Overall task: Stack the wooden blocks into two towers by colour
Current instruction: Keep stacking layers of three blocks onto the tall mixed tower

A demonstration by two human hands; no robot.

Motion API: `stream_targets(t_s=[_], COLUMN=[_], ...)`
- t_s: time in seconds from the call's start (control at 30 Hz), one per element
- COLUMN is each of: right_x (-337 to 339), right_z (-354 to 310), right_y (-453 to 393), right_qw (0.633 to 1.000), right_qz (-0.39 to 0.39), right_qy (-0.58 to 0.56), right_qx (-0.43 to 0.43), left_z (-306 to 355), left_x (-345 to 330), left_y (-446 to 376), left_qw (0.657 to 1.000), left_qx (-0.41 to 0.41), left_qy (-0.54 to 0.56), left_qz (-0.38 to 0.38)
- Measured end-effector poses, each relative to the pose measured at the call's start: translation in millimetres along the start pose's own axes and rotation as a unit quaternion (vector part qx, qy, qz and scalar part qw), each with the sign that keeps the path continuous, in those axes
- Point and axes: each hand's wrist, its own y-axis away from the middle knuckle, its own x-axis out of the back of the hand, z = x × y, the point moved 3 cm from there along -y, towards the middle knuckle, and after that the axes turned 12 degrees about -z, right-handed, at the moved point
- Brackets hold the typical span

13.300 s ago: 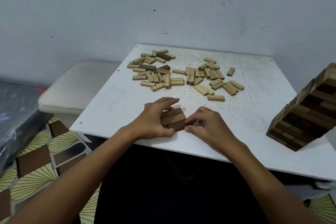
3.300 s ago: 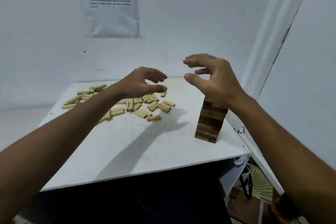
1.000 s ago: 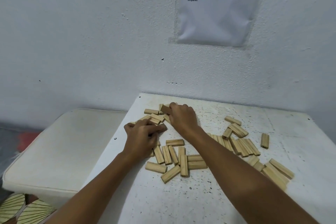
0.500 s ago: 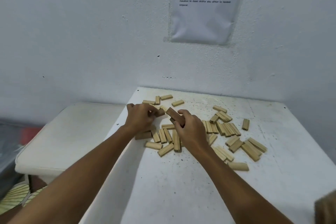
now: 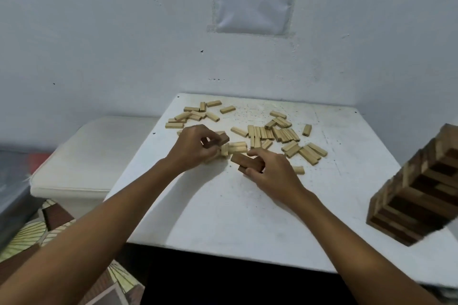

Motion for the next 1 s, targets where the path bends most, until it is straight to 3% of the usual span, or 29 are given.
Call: stream_targets(t_s=[0.23, 0.4, 0.63, 1.0], right_x=[-15, -3, 6, -7], right_z=[0, 8, 27, 22], right_y=[53, 70, 74, 77], right_qw=[0.997, 0.996, 0.988, 0.986], right_qz=[-0.070, -0.012, -0.053, -0.112], right_qy=[-0.024, -0.053, -0.079, -0.113], right_qx=[-0.020, -0.077, -0.124, -0.056], left_z=[28, 39, 67, 66], left_x=[-26, -36, -48, -51], left_y=[92, 119, 125, 117], left_qw=[0.996, 0.990, 0.991, 0.990], left_qx=[0.074, 0.123, 0.085, 0.058], left_qy=[0.041, 0.069, 0.088, 0.055], left_qz=[-0.008, 0.006, -0.056, -0.119])
